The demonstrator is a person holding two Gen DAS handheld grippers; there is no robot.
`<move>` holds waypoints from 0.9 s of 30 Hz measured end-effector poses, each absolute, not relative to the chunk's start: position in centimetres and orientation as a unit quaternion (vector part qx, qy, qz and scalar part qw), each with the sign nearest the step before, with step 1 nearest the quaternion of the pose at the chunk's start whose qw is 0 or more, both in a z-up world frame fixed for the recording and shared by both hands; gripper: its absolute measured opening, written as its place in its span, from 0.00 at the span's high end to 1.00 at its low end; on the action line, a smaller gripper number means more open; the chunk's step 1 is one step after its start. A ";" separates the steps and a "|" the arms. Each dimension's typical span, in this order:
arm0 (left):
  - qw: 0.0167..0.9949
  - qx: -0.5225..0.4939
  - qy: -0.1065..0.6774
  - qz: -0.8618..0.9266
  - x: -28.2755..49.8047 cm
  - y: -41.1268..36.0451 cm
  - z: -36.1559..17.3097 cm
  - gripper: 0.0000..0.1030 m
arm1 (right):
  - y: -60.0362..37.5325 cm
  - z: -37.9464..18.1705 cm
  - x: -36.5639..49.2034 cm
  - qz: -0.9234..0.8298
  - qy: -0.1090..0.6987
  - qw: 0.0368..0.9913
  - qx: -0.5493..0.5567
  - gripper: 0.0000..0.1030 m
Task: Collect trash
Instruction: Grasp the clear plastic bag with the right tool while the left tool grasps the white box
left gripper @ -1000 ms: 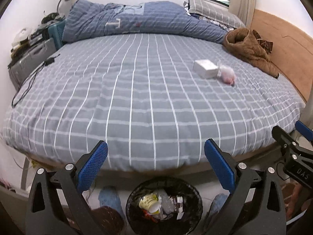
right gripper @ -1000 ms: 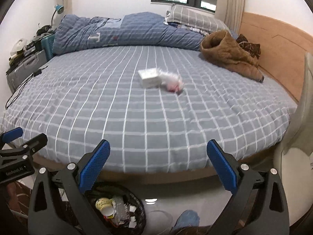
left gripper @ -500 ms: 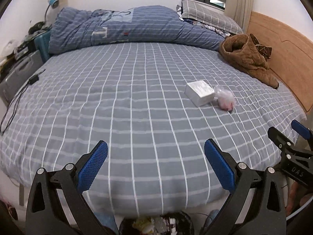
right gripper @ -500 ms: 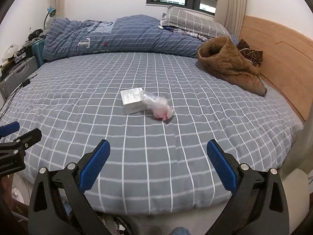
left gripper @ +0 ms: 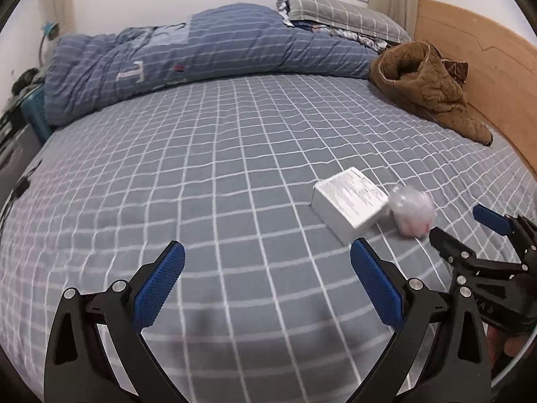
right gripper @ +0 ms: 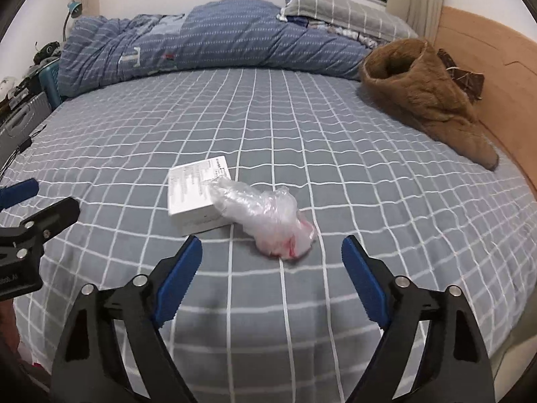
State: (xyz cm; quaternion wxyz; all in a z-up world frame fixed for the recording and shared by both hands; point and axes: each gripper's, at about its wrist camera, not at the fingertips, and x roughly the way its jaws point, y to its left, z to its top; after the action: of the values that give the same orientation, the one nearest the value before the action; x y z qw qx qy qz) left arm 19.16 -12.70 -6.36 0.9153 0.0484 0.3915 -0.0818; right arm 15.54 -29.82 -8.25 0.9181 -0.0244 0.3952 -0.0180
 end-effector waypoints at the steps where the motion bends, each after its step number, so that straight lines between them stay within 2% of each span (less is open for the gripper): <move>1: 0.914 0.048 0.393 -0.086 19.9 -13.0 -6.8 0.06 | -29.9 -8.7 16.2 -0.017 0.397 0.917 -0.026 0.23; 5: 0.910 0.049 0.399 -0.100 21.6 -14.1 -8.6 0.06 | -30.4 -10.2 18.0 -0.010 0.405 0.914 -0.027 0.32; 10: 0.901 0.052 0.415 -0.114 23.4 -15.5 -10.9 0.06 | -31.0 -11.8 19.4 0.000 0.415 0.910 -0.018 0.48; 12: 0.898 0.060 0.418 -0.123 23.8 -16.1 -11.4 0.06 | -31.3 -12.1 19.9 -0.001 0.414 0.910 -0.016 0.58; 16: 0.895 0.066 0.421 -0.130 24.6 -17.3 -12.0 0.06 | -32.0 -12.1 19.9 0.007 0.407 0.913 -0.003 0.67; 17: 0.895 0.067 0.421 -0.132 24.7 -17.5 -12.1 0.06 | -32.1 -11.9 19.7 0.008 0.404 0.915 -0.004 0.72; 27: 0.897 0.067 0.417 -0.132 25.3 -21.7 -12.2 0.06 | -35.1 -9.9 18.3 -0.005 0.384 0.923 0.007 0.73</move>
State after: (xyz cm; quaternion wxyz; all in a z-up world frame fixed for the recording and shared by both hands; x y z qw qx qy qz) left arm 25.28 -21.72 -12.19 0.8966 0.0667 0.4175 -0.1315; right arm 18.33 -35.15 -9.95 0.9233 0.0067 0.3841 -0.0053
